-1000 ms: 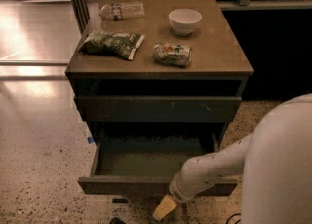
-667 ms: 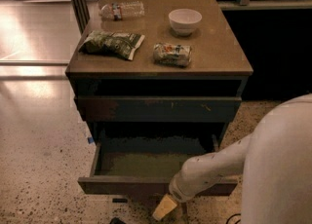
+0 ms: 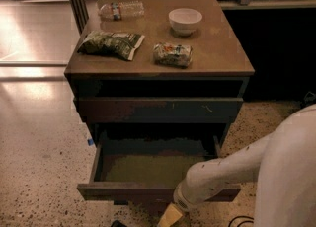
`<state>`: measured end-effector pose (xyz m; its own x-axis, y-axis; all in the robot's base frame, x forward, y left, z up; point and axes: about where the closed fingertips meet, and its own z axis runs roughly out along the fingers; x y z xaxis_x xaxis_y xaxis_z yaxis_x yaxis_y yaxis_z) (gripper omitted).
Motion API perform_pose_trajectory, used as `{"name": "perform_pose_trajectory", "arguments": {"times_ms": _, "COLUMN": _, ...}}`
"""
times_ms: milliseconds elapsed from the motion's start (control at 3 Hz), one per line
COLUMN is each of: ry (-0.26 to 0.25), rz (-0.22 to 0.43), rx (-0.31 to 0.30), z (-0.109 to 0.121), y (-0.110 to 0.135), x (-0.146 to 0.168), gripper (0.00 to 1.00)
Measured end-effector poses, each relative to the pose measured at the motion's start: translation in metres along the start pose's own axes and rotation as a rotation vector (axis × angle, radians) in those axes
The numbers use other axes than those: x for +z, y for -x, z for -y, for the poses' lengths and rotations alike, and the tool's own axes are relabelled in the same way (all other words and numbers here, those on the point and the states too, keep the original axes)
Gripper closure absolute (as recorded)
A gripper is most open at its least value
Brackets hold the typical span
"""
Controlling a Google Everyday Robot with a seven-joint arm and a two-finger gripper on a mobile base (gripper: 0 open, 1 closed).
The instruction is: Open middle drawer
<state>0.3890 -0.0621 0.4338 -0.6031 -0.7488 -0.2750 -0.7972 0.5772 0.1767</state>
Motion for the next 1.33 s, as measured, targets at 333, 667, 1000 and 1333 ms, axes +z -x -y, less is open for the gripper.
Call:
{"name": "perform_pose_trajectory", "arguments": {"times_ms": 333, "ry": 0.028, "rz": -0.019, "rx": 0.013, "z": -0.012, "y": -0.014, "x": -0.008, "gripper": 0.00}}
{"name": "perform_pose_trajectory", "arguments": {"times_ms": 667, "ry": 0.026, "rz": -0.021, "rx": 0.024, "z": -0.013, "y": -0.018, "x": -0.008, "gripper": 0.00}}
{"name": "perform_pose_trajectory", "arguments": {"times_ms": 1000, "ry": 0.022, "rz": -0.028, "rx": 0.061, "z": -0.015, "y": -0.030, "x": -0.007, "gripper": 0.00}}
{"name": "perform_pose_trajectory", "arguments": {"times_ms": 1333, "ry": 0.026, "rz": -0.039, "rx": 0.071, "z": -0.024, "y": -0.038, "x": -0.014, "gripper": 0.00}}
